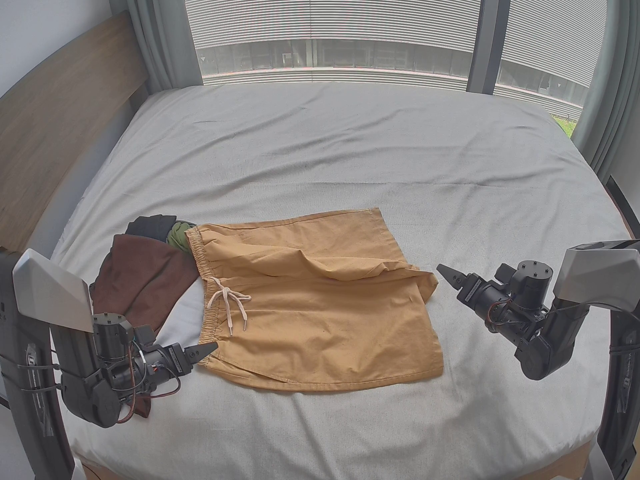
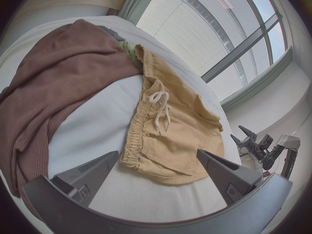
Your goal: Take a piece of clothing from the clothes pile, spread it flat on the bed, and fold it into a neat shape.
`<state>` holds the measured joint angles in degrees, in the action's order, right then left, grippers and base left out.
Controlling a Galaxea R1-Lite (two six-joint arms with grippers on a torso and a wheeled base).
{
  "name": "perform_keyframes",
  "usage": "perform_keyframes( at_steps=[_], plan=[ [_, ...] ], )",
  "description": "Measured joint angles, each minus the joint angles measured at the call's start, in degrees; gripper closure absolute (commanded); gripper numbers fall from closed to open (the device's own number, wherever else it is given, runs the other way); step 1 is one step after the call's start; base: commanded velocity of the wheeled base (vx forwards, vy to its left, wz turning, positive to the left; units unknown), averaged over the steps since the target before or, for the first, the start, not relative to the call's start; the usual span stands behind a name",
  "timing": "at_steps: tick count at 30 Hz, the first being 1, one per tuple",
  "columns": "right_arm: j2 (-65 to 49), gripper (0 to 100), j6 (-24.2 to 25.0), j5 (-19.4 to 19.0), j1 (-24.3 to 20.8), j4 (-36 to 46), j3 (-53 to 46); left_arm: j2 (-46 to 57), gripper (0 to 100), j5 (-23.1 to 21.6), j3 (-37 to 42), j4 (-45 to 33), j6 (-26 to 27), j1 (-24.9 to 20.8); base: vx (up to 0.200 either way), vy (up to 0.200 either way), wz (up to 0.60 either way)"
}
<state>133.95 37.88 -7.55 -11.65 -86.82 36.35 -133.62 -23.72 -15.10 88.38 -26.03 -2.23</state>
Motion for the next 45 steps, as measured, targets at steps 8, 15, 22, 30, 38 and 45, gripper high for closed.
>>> perform_keyframes(
  at_steps=[8, 15, 22, 30, 38, 45],
  plan=[
    [0.09, 0, 0.02, 0.02, -0.02, -0.09, 0.02, -3.86, 0, 0.40, -0.57, 0.02, 0.06, 0.04, 0.000, 0.000, 0.00],
    [0.10, 0, 0.00, 0.00, -0.05, -0.16, 0.06, -6.24, 0, 0.35, -3.28, 0.11, -0.05, -0.24, 0.000, 0.000, 0.00],
    [0.12, 0, 0.00, 0.00, 0.00, -0.20, 0.13, -7.91, 0, 0.20, -5.56, 0.13, -0.16, -0.40, 0.000, 0.000, 0.00],
    [0.12, 0, 0.00, 0.00, 0.02, -0.20, 0.13, -9.48, 100, 0.24, -7.91, 0.09, -0.18, -0.33, 0.000, 0.000, 0.00],
    [0.89, 0, -0.41, -1.60, 0.16, 0.72, -1.29, -9.83, 100, 0.09, -8.18, 0.11, -0.16, -0.11, 0.000, 0.000, 0.00],
    [1.19, 0, -2.18, -6.74, -0.11, 9.89, -6.58, -9.85, 100, -0.09, -8.05, 0.16, -0.05, -0.16, 0.000, 0.000, 0.00]
  ],
)
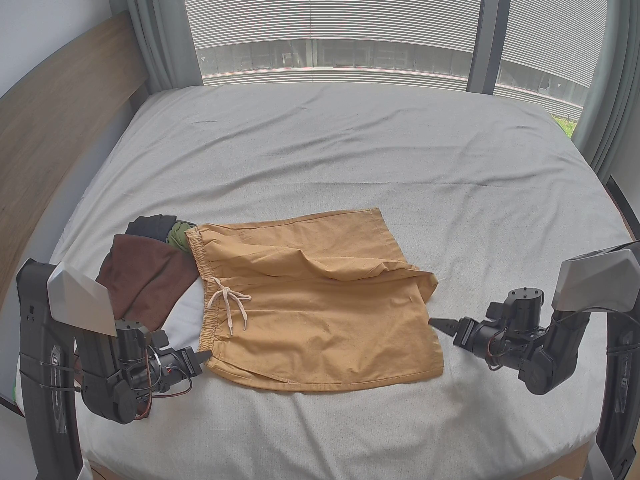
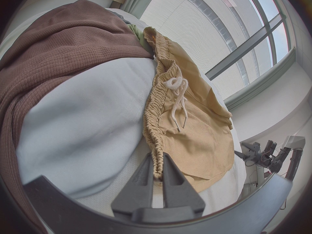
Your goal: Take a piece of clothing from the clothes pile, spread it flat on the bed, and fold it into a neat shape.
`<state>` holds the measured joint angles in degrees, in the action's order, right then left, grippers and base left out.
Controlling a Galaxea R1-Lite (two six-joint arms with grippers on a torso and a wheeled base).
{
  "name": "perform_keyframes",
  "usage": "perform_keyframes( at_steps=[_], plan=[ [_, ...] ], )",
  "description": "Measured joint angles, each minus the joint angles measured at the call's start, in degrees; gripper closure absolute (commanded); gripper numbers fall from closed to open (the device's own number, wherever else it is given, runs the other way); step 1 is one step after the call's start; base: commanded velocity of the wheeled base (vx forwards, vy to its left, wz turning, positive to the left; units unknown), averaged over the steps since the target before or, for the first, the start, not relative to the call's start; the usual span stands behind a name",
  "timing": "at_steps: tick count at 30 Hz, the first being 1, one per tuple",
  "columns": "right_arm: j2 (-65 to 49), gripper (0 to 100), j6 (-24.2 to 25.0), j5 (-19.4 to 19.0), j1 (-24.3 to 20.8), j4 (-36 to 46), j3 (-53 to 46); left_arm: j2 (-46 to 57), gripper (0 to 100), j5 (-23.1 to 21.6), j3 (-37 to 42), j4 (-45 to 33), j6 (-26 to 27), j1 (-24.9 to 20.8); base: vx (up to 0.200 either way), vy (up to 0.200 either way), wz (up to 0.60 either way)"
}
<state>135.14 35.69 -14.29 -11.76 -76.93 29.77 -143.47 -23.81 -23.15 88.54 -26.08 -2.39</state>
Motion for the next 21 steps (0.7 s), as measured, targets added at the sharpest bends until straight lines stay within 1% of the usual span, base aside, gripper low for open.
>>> perform_keyframes(
  at_steps=[3, 8, 12, 17, 21],
  plan=[
    [0.09, 0, -2.00, -0.95, -0.28, 3.21, -1.77, 0.02, 100, -0.06, 0.02, 0.02, 0.05, -0.02, 0.000, 0.000, 0.00],
    [0.35, 0, -2.74, -2.32, -1.24, 3.30, -3.64, 0.04, 100, -0.11, 0.02, 0.02, 0.07, 0.00, 0.000, 0.000, 0.00],
    [0.50, 0, -2.69, -4.60, -2.01, 3.12, -4.56, 0.17, 100, -0.11, -0.09, 0.00, 0.07, 0.16, 0.000, 0.000, 0.00],
    [1.68, 0, -2.63, -4.73, -2.62, 1.89, -4.69, 0.63, 100, -0.09, -0.24, 0.00, 0.02, 0.38, 0.000, 0.000, 0.00],
    [3.56, 0, -2.46, -4.46, -3.45, -1.84, -4.56, 0.85, 100, -0.06, -0.50, 0.00, 0.05, 0.60, 0.000, 0.000, 0.00]
  ],
)
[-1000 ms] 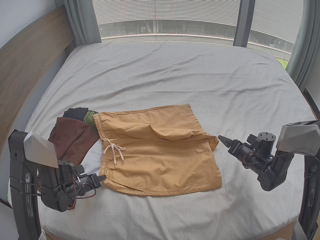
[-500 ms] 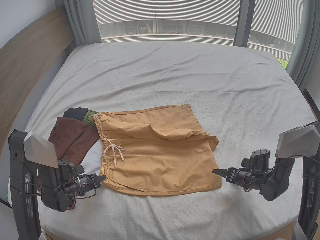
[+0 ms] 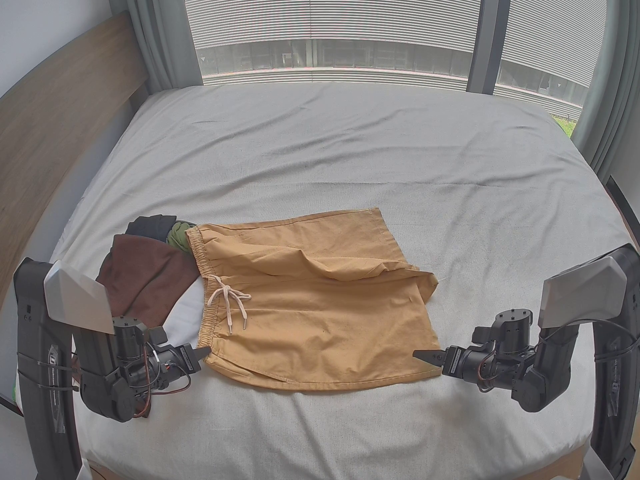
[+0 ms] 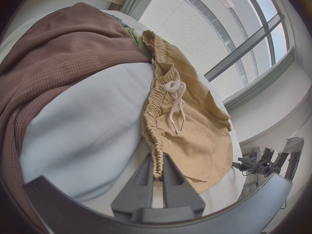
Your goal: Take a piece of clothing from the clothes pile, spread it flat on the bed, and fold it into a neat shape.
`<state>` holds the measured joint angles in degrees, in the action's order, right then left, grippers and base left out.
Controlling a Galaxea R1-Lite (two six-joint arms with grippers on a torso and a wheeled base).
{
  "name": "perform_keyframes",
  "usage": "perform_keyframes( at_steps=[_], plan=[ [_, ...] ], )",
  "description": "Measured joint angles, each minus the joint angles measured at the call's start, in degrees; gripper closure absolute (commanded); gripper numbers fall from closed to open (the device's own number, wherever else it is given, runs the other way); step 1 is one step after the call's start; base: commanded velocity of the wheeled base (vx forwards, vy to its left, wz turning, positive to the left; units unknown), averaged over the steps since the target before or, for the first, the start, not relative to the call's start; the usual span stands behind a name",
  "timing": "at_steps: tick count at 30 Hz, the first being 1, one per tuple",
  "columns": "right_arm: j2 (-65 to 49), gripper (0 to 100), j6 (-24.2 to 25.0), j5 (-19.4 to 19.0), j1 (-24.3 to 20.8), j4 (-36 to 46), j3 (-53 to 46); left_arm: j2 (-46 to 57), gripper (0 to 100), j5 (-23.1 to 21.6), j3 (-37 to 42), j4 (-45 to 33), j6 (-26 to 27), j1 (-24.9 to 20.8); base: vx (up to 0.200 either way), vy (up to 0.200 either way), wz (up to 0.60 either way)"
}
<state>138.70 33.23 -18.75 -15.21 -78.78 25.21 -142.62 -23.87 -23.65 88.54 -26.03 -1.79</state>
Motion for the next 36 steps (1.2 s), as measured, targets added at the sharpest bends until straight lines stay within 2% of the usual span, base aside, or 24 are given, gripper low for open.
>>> perform_keyframes(
  at_steps=[10, 15, 23, 29, 36],
  plan=[
    [3.17, 0, 0.71, 0.06, -2.32, -3.41, 0.28, 0.34, 100, 0.04, -0.16, 0.00, 0.11, 0.15, 0.000, 0.000, 0.00],
    [3.47, 0, 4.12, -0.29, -2.94, -4.90, 0.23, 0.44, 100, 0.04, -0.16, 0.00, 0.11, 0.15, 0.000, 0.000, 0.00],
    [2.39, 0, 6.21, -2.18, -2.69, -5.47, -0.60, 0.45, 100, 0.06, -0.33, 0.04, 0.13, 0.12, 0.000, 0.000, 0.00],
    [-1.68, 0, 8.45, -5.72, -2.19, -5.03, -2.06, 0.44, 100, 0.06, -0.49, 0.09, 0.13, 0.11, 0.000, 0.000, 0.00],
    [-4.63, 0, 8.80, -6.31, -0.90, -4.82, -2.86, 0.44, 100, 0.06, -0.52, 0.06, 0.13, 0.15, 0.000, 0.000, 0.00]
  ],
)
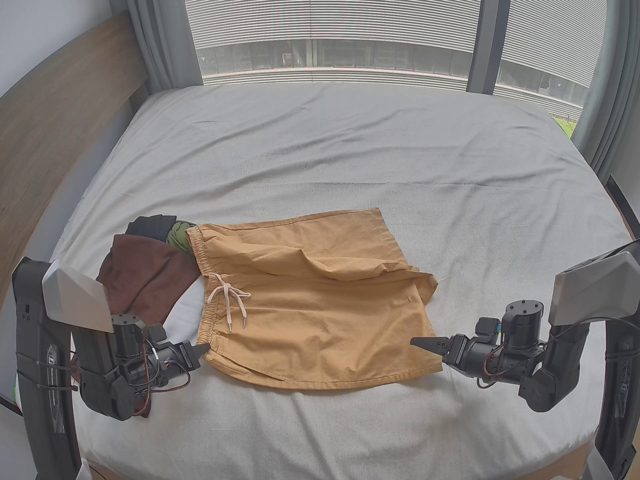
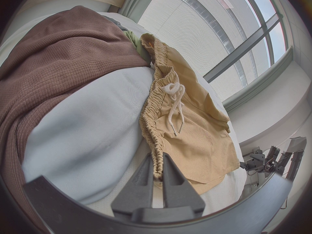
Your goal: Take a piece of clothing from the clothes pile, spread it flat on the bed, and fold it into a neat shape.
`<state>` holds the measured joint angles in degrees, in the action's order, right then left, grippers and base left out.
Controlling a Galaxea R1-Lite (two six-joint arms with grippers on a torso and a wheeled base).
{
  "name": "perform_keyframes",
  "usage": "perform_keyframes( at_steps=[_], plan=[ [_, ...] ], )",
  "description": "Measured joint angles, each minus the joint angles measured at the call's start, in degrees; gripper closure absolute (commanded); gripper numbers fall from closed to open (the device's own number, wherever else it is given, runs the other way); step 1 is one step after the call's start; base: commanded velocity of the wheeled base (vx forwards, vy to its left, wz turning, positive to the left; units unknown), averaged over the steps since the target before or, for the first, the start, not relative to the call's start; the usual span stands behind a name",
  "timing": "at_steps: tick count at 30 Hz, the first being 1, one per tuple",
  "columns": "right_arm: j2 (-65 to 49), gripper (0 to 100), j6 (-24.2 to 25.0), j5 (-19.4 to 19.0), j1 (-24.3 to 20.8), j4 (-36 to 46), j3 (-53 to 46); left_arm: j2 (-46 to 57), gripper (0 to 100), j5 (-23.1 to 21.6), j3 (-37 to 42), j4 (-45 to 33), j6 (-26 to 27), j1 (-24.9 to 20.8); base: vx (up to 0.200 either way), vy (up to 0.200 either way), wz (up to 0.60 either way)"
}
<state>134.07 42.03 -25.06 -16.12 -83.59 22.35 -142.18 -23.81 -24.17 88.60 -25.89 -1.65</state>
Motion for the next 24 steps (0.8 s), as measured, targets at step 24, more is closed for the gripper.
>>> perform_keyframes(
  at_steps=[24],
  plan=[
    [4.46, 0, -0.27, 0.02, -0.37, -1.04, 0.50, 0.54, 100, 0.00, 0.04, 0.07, -0.16, -0.02, 0.000, 0.000, 0.00]
  ],
)
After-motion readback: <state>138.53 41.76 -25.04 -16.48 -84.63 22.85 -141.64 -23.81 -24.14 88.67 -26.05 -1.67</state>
